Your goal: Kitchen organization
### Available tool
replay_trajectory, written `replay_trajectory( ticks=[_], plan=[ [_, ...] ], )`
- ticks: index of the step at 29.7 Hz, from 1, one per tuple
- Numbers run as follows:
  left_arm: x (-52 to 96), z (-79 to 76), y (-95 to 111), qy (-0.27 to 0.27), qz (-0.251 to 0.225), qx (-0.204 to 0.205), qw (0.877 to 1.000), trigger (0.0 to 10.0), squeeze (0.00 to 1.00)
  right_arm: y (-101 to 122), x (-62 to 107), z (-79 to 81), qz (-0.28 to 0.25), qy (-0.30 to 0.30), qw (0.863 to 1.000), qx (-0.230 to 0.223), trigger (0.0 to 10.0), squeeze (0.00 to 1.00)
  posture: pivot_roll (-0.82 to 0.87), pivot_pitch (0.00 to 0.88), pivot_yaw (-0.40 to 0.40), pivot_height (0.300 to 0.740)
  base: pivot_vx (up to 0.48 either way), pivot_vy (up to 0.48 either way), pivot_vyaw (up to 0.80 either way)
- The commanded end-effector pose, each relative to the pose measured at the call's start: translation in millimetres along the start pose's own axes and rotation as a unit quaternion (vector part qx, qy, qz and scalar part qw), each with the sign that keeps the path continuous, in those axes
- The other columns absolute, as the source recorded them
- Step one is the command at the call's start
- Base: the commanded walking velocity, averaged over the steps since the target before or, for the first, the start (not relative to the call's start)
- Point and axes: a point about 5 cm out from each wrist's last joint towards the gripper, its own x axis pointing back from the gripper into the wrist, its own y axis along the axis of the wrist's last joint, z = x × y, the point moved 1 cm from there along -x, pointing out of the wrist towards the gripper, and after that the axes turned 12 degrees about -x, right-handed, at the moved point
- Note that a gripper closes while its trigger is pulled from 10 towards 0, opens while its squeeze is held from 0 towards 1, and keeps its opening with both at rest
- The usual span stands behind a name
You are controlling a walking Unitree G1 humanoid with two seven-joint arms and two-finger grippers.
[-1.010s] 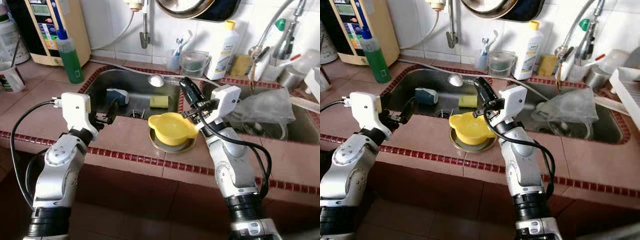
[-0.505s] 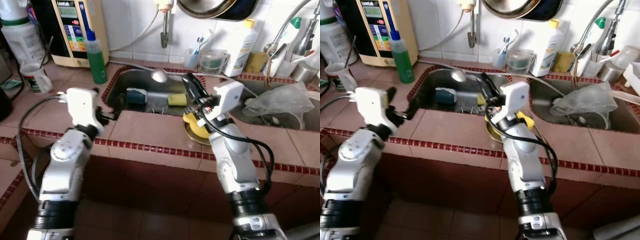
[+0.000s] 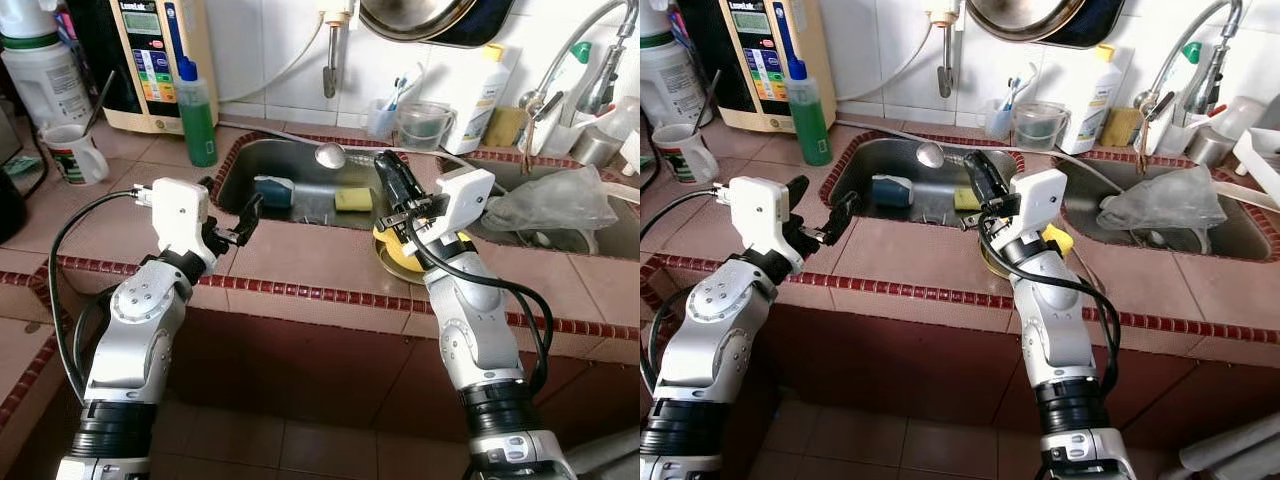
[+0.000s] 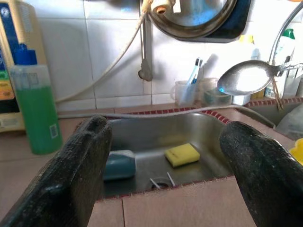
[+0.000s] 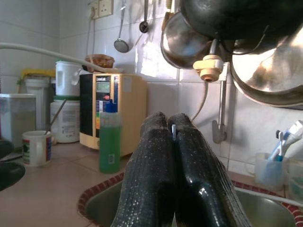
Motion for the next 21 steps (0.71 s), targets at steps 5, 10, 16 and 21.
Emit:
replay_trajectory(
  ticks=[5,10,16,21],
  plan=[
    [-2.3,-0.7,2.4,-0.005,-0.002,-0.006,1.0,10.0,0.0,3.8,1.2,-3.4,-0.004,-0.002,1.0,0.011,10.0,0.0,-0.08,0.0,-0.018,0.74,0.406,0.0,0.0],
    [-2.0,-1.0,1.8,-0.006,-0.001,-0.005,1.0,10.0,0.0,3.0,3.3,-3.9,-0.001,-0.002,1.0,0.012,10.0,0.0,-0.08,0.0,-0.021,0.74,0.424,0.0,0.0],
    [-1.7,-1.6,1.1,-0.007,-0.001,-0.005,1.0,10.0,0.0,2.8,4.2,-4.2,0.001,-0.001,1.0,0.013,10.0,0.0,-0.08,0.0,-0.023,0.74,0.436,0.0,0.0],
    [-2.0,-2.5,0.9,-0.008,-0.002,-0.005,1.0,10.0,0.0,3.1,4.6,-4.4,0.003,0.002,1.0,0.014,10.0,0.0,-0.08,0.0,-0.026,0.74,0.434,0.0,0.0]
  ],
)
